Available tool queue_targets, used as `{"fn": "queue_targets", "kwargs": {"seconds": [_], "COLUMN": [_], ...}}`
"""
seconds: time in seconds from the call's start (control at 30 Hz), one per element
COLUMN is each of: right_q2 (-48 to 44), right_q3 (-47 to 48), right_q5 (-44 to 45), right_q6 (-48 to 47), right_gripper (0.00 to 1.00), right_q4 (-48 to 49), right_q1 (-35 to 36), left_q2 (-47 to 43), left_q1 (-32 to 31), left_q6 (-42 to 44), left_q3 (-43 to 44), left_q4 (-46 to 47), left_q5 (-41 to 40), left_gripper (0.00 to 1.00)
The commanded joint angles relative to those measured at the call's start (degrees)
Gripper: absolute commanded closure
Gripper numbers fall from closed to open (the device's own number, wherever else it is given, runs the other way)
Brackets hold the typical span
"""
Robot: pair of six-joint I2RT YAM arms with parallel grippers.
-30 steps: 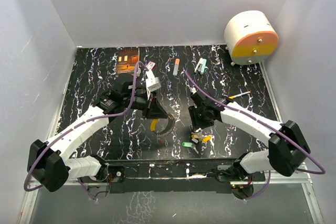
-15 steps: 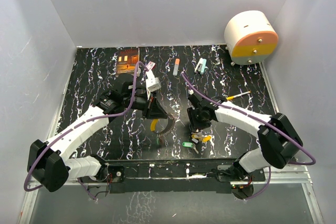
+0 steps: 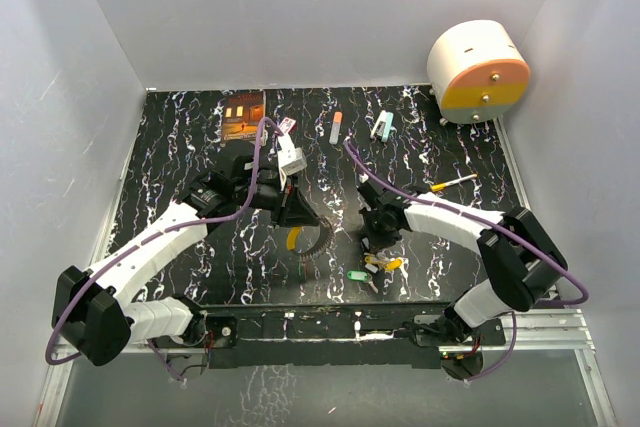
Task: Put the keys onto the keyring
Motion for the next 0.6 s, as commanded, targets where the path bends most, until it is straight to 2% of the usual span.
{"fn": "queue_targets", "kwargs": {"seconds": [0.0, 0.1, 0.27, 0.43, 0.57], "right_q2": [-0.5, -3.8, -15.6, -24.2, -28.0], "right_q3": [-0.3, 1.2, 7.8, 14.3, 16.1], "right_q5": [1.6, 3.3, 2.2, -9.7, -21.2], "right_q6": [0.8, 0.6, -3.2, -9.3, -9.5], "right_gripper": [0.92, 0.92, 0.92, 0.92, 0.92], "right_q4": [3.2, 0.7, -6.8, -10.3, -7.5], "right_q1": [-0.5, -0.6, -0.6, -0.6, -0.6], "left_q2": [-1.8, -1.7, -0.7, 1.3, 2.4], "left_q1": [0.2, 0.3, 0.2, 0.2, 0.1], "left_q6": [0.7, 1.3, 4.9, 6.7, 6.7], "left_q3": [0.7, 1.4, 4.7, 8.4, 10.1], "left_q4": [-0.5, -1.0, -4.5, -7.6, -8.5], "left_q5": [1.0, 1.0, 0.3, -4.6, -11.6], "left_gripper": [1.00, 1.00, 1.00, 1.00, 1.00]}}
